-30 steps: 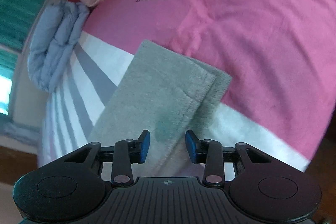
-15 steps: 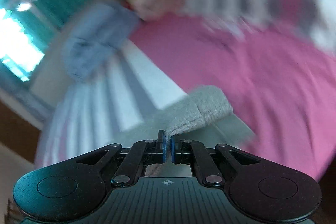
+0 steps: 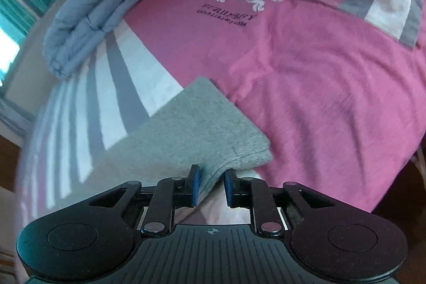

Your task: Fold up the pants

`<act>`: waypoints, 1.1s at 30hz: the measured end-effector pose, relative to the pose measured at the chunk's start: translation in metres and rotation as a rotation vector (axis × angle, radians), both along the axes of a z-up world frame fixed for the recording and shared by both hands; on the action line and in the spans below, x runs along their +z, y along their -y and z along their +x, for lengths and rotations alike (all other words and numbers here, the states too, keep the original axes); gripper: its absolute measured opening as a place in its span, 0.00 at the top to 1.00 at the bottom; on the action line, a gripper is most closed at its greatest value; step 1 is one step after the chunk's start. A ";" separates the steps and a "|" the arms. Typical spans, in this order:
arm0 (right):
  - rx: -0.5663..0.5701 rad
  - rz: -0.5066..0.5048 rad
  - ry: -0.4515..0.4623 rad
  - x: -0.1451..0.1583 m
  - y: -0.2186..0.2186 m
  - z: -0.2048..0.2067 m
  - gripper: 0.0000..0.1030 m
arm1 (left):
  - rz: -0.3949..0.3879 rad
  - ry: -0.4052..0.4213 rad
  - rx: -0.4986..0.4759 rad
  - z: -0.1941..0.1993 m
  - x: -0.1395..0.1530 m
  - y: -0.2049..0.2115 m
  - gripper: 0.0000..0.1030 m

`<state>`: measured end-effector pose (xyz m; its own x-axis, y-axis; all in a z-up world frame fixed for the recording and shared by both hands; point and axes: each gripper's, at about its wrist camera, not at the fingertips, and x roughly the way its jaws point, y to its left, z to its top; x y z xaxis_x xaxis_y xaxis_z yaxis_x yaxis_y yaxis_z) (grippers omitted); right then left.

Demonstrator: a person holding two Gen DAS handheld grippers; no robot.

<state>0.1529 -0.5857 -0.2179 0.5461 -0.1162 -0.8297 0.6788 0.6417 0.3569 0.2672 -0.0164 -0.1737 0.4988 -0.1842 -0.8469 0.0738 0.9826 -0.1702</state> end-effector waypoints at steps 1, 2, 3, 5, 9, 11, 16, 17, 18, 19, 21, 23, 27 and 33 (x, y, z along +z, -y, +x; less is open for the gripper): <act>0.008 -0.005 -0.001 0.002 0.000 0.000 0.69 | -0.006 -0.003 0.002 -0.001 0.000 -0.002 0.51; 0.013 -0.014 -0.008 0.004 0.001 0.000 0.61 | -0.007 -0.005 0.011 -0.003 0.001 -0.006 0.51; 0.019 -0.036 -0.014 0.006 0.002 -0.001 0.47 | 0.000 -0.006 0.022 -0.004 0.002 -0.008 0.50; 0.038 -0.134 -0.012 0.017 0.000 -0.002 0.45 | 0.006 -0.005 0.062 -0.006 0.005 -0.019 0.50; 0.137 -0.165 0.073 0.033 -0.024 0.006 0.45 | -0.047 -0.041 0.172 -0.006 0.009 -0.050 0.49; 0.182 -0.131 0.088 0.029 -0.041 0.018 0.45 | -0.080 -0.062 0.215 -0.007 0.010 -0.065 0.50; 0.266 -0.030 0.097 -0.002 -0.087 0.044 0.45 | -0.263 -0.145 0.354 -0.009 0.000 -0.104 0.57; 0.269 -0.014 0.096 -0.008 -0.093 0.047 0.45 | -0.287 -0.157 0.373 -0.007 -0.003 -0.110 0.61; 0.274 0.001 0.091 -0.014 -0.099 0.051 0.45 | -0.295 -0.162 0.383 -0.006 -0.006 -0.113 0.61; 0.279 0.009 0.085 -0.018 -0.103 0.053 0.45 | -0.299 -0.171 0.391 -0.004 -0.010 -0.114 0.61; 0.281 0.017 0.078 -0.023 -0.107 0.054 0.45 | -0.341 -0.178 0.404 0.001 -0.015 -0.117 0.58; 0.275 0.026 0.077 -0.026 -0.109 0.055 0.45 | -0.383 -0.146 0.439 0.005 -0.014 -0.121 0.55; 0.264 0.031 0.082 -0.023 -0.105 0.054 0.45 | -0.345 -0.129 0.447 0.020 -0.016 -0.117 0.39; 0.248 0.027 0.078 -0.021 -0.104 0.051 0.45 | -0.339 -0.133 0.479 0.030 -0.036 -0.119 0.75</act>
